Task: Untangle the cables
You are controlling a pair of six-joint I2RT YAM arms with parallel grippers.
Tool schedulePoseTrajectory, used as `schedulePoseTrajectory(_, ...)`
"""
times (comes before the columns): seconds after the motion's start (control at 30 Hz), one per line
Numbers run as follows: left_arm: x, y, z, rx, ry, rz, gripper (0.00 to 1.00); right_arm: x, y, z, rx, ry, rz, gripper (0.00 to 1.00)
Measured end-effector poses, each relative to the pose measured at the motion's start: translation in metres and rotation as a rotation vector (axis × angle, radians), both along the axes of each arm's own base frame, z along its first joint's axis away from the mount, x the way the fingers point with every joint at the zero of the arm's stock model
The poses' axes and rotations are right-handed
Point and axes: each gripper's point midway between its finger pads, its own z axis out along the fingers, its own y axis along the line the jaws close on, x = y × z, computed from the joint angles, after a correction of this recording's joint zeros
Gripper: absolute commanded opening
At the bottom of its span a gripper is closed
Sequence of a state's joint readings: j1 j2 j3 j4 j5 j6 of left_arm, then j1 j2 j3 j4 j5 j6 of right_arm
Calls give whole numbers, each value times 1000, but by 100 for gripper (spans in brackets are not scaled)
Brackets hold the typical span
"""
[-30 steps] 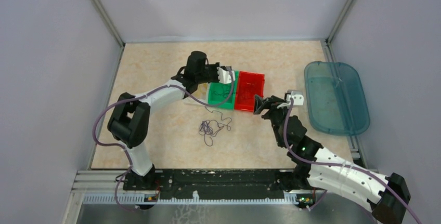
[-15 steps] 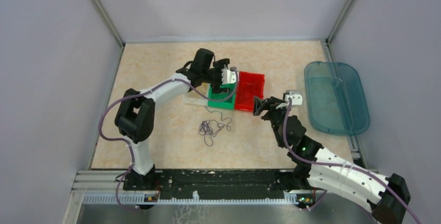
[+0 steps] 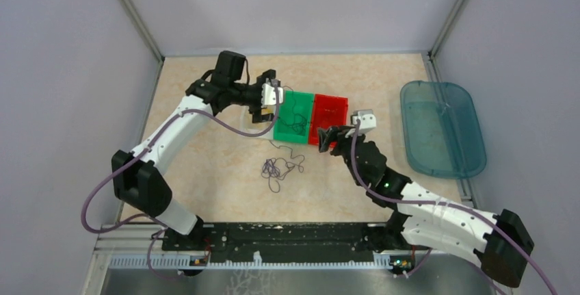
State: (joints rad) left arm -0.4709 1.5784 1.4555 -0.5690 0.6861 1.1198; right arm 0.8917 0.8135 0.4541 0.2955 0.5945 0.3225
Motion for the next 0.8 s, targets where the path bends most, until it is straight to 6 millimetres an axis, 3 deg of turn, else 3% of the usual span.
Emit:
schedulePoseTrajectory(0.13, -24, 14, -15, 22, 70, -25, 84, 3, 20, -13, -30, 33, 71, 74)
schedulePoseTrajectory(0.27, -79, 38, -62, 88, 178, -80, 75, 6, 48, -37, -71, 94, 171, 74)
schedulePoseTrajectory(0.4, -136, 52, -110, 166, 229, -187, 68, 6, 78, -61, -81, 164, 286, 72)
schedulePoseTrajectory(0.5, -167, 56, -135, 211, 219, -269, 62, 6, 95, -80, -79, 224, 347, 71)
schedulePoseTrajectory(0.63, -177, 48, -151, 232, 168, -332, 64, 4, 102, -105, -75, 305, 385, 69)
schedulePoseTrajectory(0.8, -165, 36, -158, 233, 96, -370, 63, 3, 112, -128, -80, 386, 415, 63)
